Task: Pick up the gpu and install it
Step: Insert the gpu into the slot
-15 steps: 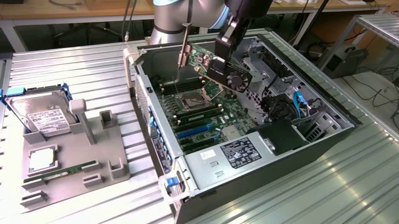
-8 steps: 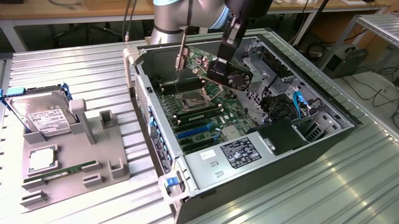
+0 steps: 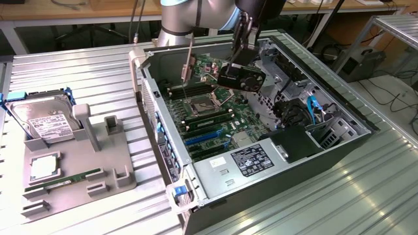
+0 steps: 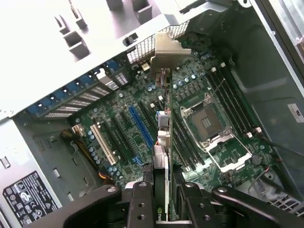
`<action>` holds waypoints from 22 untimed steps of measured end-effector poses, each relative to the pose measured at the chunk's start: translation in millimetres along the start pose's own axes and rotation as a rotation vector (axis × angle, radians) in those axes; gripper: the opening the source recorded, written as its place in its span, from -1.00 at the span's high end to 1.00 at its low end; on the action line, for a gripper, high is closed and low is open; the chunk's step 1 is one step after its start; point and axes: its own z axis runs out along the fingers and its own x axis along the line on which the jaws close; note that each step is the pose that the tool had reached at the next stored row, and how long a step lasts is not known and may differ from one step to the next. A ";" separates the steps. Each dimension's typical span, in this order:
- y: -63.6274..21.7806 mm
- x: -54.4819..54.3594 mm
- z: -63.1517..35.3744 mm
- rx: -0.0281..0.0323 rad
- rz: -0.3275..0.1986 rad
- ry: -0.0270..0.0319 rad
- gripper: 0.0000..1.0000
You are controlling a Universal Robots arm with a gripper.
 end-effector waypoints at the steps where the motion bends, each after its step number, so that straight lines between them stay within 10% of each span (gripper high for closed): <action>1: 0.0 0.0 0.1 0.0007 -0.020 0.0009 0.47; 22: -0.3 -0.1 4.2 0.0263 -0.397 0.0171 0.47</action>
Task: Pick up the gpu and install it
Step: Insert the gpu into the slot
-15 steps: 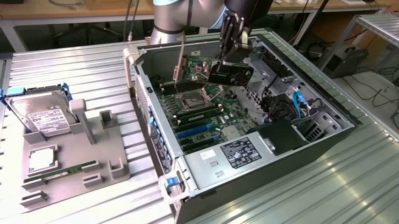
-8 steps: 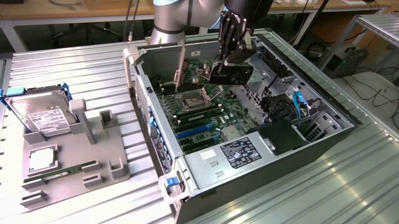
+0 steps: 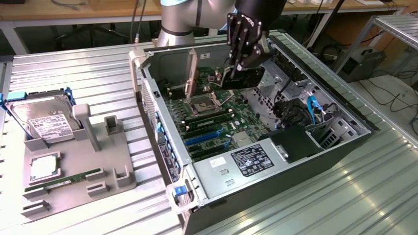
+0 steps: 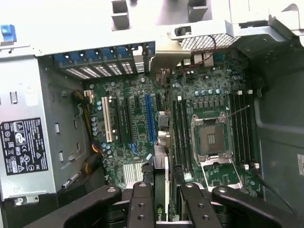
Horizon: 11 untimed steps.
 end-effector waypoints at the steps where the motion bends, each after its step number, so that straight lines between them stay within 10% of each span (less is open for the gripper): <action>1: 0.0 0.0 0.7 0.0010 -0.009 0.0004 0.47; 11: 15.8 4.1 19.0 0.0031 -0.040 0.0014 0.47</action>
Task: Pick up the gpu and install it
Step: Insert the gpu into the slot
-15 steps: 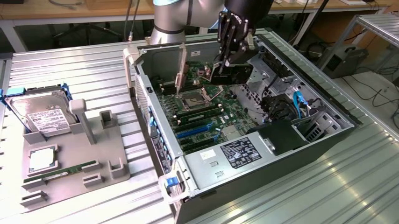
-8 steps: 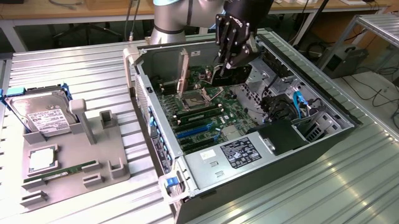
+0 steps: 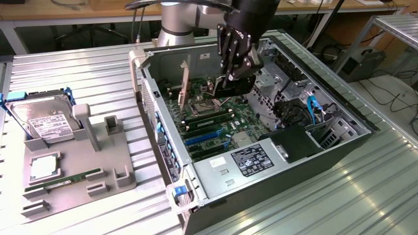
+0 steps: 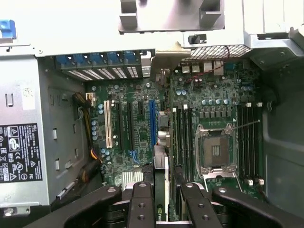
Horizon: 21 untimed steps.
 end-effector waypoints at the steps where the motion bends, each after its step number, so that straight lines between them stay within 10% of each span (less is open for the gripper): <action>1: 0.6 0.5 2.1 0.0000 -0.005 0.0003 0.47; 21: 2.3 11.2 38.1 0.0076 -0.052 0.0088 0.47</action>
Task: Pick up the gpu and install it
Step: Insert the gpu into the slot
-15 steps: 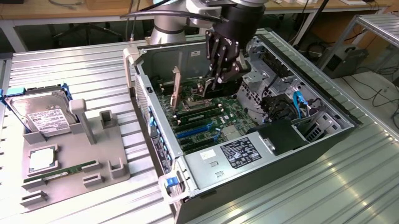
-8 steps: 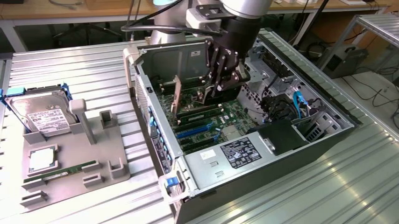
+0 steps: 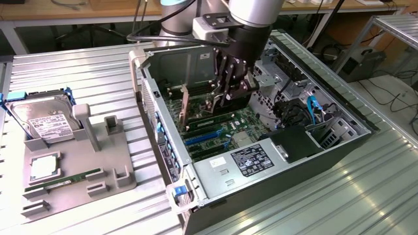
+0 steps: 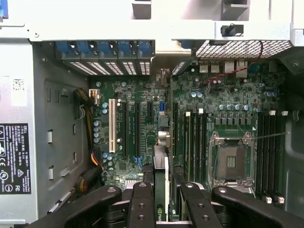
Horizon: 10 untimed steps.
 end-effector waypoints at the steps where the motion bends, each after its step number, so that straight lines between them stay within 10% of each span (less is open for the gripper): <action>1: 0.7 -0.1 1.3 0.0021 0.000 0.0000 0.47; 10: 11.8 -0.2 18.3 0.0076 0.000 0.0001 0.47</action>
